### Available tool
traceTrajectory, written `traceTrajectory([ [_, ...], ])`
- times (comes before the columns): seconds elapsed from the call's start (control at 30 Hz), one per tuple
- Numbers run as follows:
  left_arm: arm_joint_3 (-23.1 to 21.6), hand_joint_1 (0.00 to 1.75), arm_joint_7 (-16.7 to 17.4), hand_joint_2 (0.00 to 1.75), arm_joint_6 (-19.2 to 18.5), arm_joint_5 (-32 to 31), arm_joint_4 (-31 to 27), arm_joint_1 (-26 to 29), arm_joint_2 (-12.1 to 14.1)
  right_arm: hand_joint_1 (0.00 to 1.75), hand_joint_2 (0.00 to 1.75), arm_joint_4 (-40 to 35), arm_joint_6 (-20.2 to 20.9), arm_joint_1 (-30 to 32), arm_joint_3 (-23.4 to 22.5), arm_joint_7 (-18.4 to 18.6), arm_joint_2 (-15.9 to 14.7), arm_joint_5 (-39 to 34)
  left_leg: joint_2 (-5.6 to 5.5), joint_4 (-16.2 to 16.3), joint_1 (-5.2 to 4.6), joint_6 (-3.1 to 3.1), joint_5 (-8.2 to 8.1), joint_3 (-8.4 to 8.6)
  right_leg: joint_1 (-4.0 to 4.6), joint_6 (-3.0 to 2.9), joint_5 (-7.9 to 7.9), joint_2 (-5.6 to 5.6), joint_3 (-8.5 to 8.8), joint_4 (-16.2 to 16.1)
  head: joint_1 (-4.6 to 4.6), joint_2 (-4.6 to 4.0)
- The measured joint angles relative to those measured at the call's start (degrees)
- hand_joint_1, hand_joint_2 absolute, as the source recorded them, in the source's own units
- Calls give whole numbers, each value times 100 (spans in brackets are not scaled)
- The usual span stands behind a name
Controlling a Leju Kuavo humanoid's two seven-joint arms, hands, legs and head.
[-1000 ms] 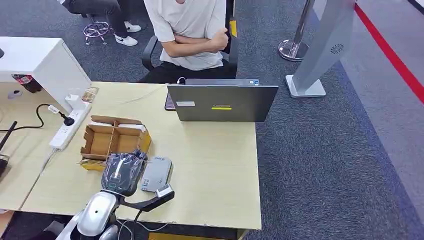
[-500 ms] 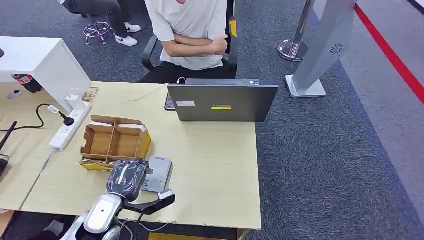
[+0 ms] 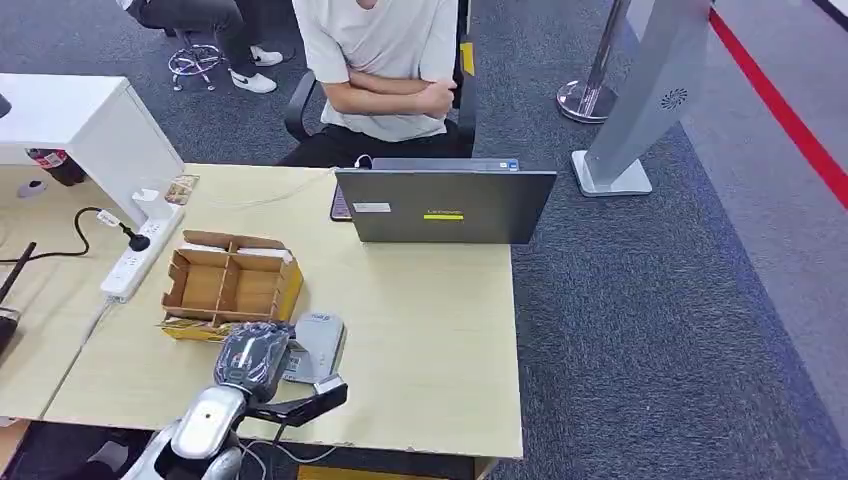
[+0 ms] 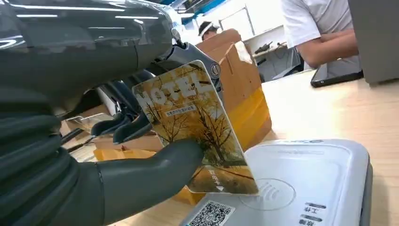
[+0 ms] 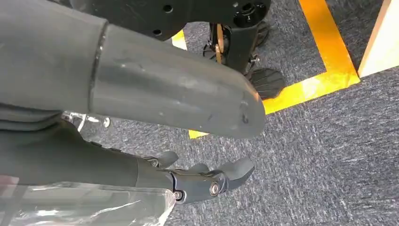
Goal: Pass the card to the sensor for recognition and then transmit it.
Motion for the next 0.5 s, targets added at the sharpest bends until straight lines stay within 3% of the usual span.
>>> traceTrajectory([
  [0.33, 6, 175, -127, 175, 1843, -479, -614, -279, -273, 0, 0, 2, 24, -1, -52, -127, 0, 90, 0, 1, -2, 1, 2, -3, 0, 2, 3, -1, -1, 0, 0, 0],
  [0.5, 133, 175, -240, 175, 2124, -372, -876, -436, -313, 0, 0, 7, 24, -8, -59, -175, 0, 157, -1, 1, 0, 1, 3, -3, 0, 2, 3, -1, -2, 0, 0, 0],
])
